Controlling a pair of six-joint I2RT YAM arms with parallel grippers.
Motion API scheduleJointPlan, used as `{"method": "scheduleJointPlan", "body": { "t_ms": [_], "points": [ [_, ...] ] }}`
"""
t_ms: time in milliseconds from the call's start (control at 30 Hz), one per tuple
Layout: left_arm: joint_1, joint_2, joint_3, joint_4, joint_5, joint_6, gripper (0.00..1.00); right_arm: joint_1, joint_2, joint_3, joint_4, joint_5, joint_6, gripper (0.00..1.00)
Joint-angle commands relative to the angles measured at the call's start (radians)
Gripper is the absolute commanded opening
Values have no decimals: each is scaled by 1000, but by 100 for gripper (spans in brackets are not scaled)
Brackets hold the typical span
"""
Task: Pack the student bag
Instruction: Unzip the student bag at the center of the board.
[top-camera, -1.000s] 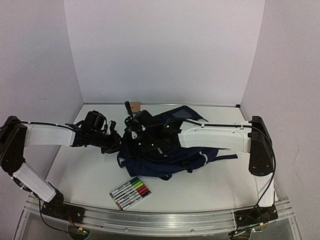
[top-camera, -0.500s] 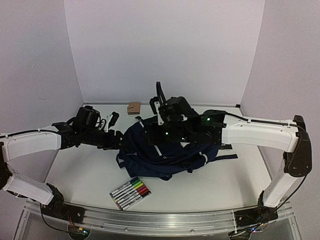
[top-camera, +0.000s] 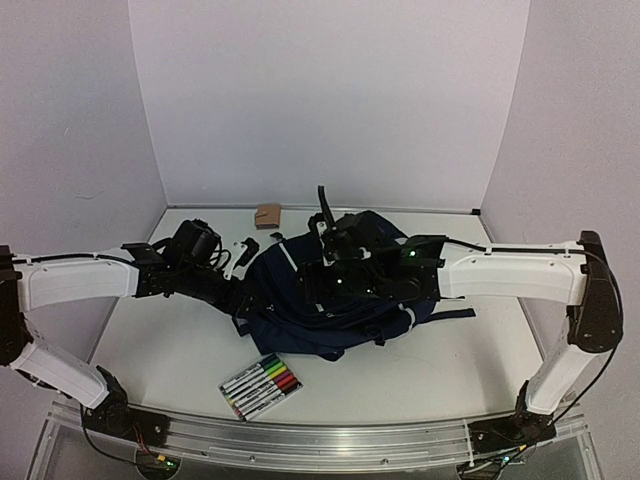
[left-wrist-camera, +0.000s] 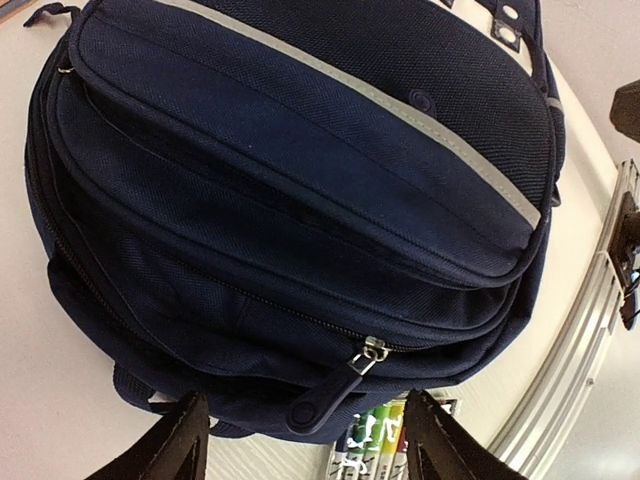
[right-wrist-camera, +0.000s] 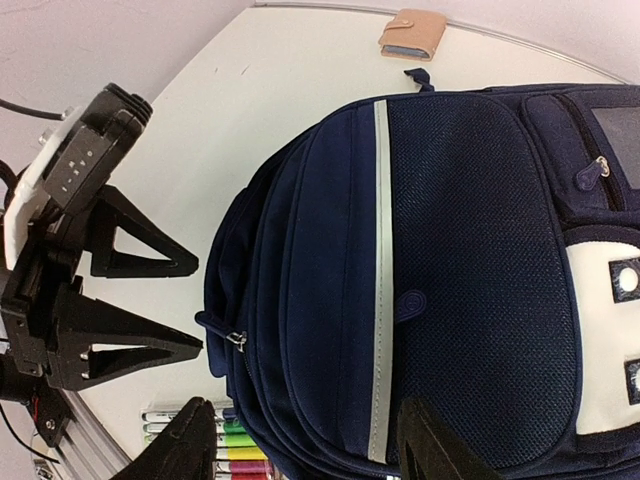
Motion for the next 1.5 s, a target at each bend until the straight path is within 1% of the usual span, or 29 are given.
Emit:
{"method": "scheduleJointPlan", "body": {
  "t_ms": [0,133,300,467,567,633,700,833,867,1000,1233,1333,1467],
  "points": [
    [-14,45,54,-17,-26,80,67,-6,-48,-19,53,-19,20,60],
    [-31,81,76,-29,-43,107,64,-9,-45,-24,61,-31,23,59],
    [-47,110,99,-10,-67,115,52,-12,-44,-39,73,-43,28,59],
    [-55,128,116,-28,-58,116,39,-17,-47,-55,77,-47,30,59],
    [-58,127,119,-46,-49,111,29,-19,-53,-65,78,-48,19,59],
    [-58,126,121,-60,-48,102,22,-20,-57,-73,85,-57,-15,59],
    [-58,126,122,-71,-44,94,17,-19,-63,-92,104,-70,-62,59],
    [-58,119,123,-87,-42,72,2,-1,-70,-142,158,-77,-170,58],
    [-58,113,122,-90,-42,66,0,9,-65,-148,162,-64,-198,58],
    [-58,71,113,-88,-46,47,0,38,-20,-143,164,58,-279,62],
    [-58,15,107,-85,-67,39,0,65,59,-116,236,238,-365,74],
    [-57,3,104,-86,-80,36,0,67,95,-96,258,292,-392,75],
    [-58,-3,104,-84,-84,33,0,68,136,-77,286,320,-412,75]
  ]
}}
